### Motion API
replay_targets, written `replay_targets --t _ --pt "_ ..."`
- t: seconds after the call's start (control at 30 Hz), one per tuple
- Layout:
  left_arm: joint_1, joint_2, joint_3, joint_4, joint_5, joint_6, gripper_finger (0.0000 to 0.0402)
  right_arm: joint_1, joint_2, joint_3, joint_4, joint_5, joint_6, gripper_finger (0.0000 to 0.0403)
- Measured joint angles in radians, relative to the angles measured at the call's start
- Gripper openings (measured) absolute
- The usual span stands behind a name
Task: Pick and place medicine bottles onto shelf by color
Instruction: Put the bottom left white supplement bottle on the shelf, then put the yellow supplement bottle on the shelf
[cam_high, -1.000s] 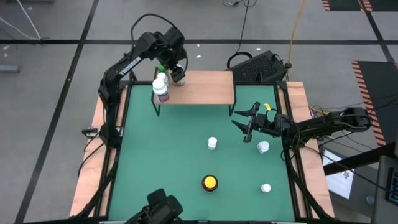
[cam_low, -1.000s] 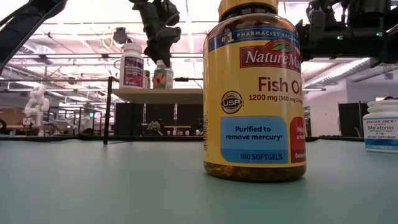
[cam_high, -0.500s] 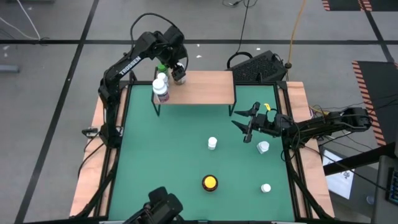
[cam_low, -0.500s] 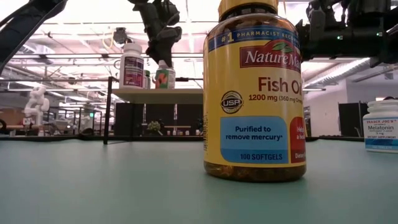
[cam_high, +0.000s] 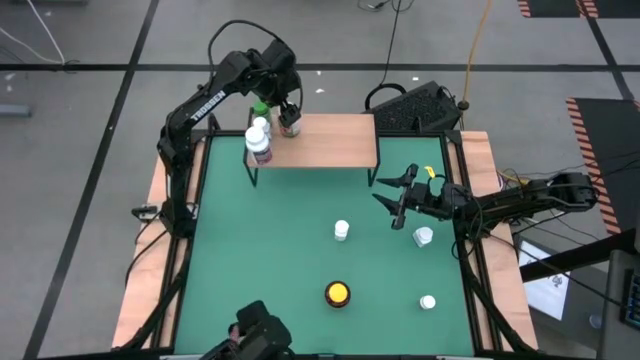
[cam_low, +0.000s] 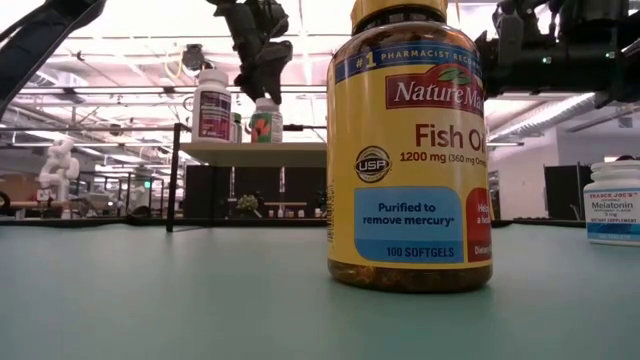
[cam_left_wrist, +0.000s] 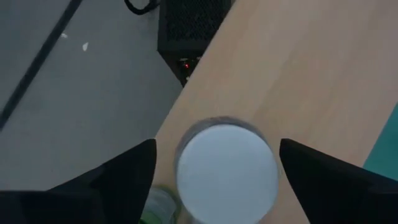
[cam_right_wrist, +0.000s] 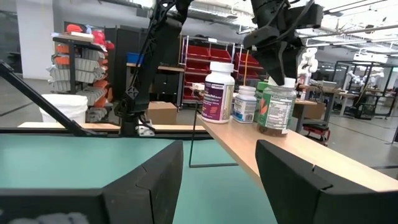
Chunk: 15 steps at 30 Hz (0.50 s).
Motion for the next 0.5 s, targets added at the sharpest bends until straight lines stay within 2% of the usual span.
replay_targets --t 0.23,0.37,0.5 --pt "-0.049 -0.124 0.000 0.022 -0.142 -0.005 0.0346 0.000 0.000 0.000 0.023 0.000 0.010 0.0199" --pt "-0.111 -0.221 0.002 0.014 -0.100 -0.031 0.0342 0.000 0.000 0.000 0.023 0.000 0.008 0.0199" --pt "-0.241 -0.263 0.002 0.005 -0.051 -0.050 0.0325 0.000 0.000 0.000 0.023 0.000 -0.006 0.0199"
